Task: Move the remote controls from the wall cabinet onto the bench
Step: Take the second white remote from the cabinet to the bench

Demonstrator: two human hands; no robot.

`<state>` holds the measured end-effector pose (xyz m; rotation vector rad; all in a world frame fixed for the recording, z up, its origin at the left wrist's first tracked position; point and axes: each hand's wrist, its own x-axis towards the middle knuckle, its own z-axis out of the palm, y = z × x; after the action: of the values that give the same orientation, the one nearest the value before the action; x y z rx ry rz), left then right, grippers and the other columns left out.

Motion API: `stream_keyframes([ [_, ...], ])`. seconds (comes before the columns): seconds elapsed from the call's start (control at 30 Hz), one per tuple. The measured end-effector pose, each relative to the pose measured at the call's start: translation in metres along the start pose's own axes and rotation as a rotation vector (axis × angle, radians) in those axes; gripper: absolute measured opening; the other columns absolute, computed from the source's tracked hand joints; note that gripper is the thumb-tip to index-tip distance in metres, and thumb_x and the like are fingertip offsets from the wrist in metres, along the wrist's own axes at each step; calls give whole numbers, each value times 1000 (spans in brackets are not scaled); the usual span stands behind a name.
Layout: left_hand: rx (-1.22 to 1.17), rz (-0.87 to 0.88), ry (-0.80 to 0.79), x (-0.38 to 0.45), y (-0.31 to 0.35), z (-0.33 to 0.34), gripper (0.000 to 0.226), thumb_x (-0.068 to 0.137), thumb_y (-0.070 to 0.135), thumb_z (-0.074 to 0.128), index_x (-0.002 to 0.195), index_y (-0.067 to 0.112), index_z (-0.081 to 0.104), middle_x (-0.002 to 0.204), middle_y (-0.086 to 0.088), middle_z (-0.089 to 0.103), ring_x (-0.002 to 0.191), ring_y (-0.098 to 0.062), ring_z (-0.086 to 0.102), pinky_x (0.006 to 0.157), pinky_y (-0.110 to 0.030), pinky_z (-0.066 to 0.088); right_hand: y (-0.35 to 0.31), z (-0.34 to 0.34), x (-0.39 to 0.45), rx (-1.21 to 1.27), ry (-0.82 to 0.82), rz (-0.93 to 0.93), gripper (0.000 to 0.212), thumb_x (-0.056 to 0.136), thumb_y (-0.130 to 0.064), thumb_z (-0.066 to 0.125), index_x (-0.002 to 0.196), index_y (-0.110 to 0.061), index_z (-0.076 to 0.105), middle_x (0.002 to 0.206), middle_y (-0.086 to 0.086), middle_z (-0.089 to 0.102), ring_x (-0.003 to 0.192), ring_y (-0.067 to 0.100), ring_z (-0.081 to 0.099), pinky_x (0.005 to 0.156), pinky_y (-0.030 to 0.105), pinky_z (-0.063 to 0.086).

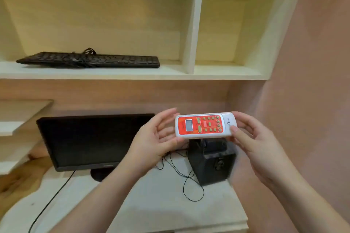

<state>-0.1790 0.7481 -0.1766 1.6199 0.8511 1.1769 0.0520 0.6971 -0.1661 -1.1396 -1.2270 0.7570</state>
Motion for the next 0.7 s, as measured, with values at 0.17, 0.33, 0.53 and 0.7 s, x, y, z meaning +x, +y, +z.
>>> stream_keyframes([
  [0.17,77,-226,-74,-33,-59,15,62,80,7,76,133,25,51,111,6,71,94,-4,70,75,-18,55,73,-1,-57,23,89,262,25,93,-4,56,112,-20,60,97,-1,73,91,13,70,83,31,53],
  [0.33,93,-419,-149,-58,-98,30,60,81,10,76,132,31,52,107,12,70,93,-2,69,74,-18,55,122,-10,-95,-3,125,418,26,93,-7,57,109,-27,60,101,-2,71,93,14,70,85,32,54],
  [0.53,132,-494,-158,-92,-113,48,53,82,16,76,126,37,56,111,13,67,96,-3,68,76,-20,56,140,-26,-123,98,105,464,31,93,-3,55,118,-19,58,108,8,68,98,19,69,85,28,55],
  [0.7,39,-561,-129,-122,-119,71,51,80,7,76,123,31,59,109,-1,69,94,-12,70,84,-29,57,154,-49,-147,99,40,491,32,92,-6,57,117,-26,60,103,4,71,96,16,69,81,25,54],
])
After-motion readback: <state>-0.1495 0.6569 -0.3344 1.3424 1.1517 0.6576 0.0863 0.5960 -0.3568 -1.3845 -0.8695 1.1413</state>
